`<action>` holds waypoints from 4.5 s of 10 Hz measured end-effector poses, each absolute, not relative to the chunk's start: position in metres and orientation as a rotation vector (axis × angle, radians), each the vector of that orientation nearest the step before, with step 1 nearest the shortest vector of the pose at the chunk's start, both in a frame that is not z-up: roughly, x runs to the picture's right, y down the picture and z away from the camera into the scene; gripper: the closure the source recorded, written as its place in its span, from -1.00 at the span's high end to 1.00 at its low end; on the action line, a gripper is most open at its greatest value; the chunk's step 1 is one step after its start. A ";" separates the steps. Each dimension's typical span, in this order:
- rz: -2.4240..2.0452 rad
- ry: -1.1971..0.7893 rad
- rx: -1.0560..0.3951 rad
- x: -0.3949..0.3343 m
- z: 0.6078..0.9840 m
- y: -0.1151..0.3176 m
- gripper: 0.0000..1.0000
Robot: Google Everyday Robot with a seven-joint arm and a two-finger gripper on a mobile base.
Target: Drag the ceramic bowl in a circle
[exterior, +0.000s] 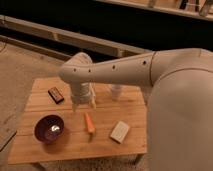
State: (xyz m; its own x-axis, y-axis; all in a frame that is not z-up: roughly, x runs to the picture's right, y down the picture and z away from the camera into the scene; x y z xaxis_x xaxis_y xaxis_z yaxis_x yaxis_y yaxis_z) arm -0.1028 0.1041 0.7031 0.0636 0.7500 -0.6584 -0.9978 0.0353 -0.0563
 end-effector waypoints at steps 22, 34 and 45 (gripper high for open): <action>1.443 0.528 -0.592 -0.103 0.703 0.104 0.30; 1.149 0.508 -0.729 -0.206 0.751 0.155 0.30; 1.063 0.489 -0.815 -0.239 0.812 0.184 -0.13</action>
State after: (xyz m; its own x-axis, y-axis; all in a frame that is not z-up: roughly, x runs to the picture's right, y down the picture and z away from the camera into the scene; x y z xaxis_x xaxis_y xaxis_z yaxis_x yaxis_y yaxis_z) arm -0.2393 0.1838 0.8118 0.4237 0.5703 -0.7038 -0.9054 0.2448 -0.3467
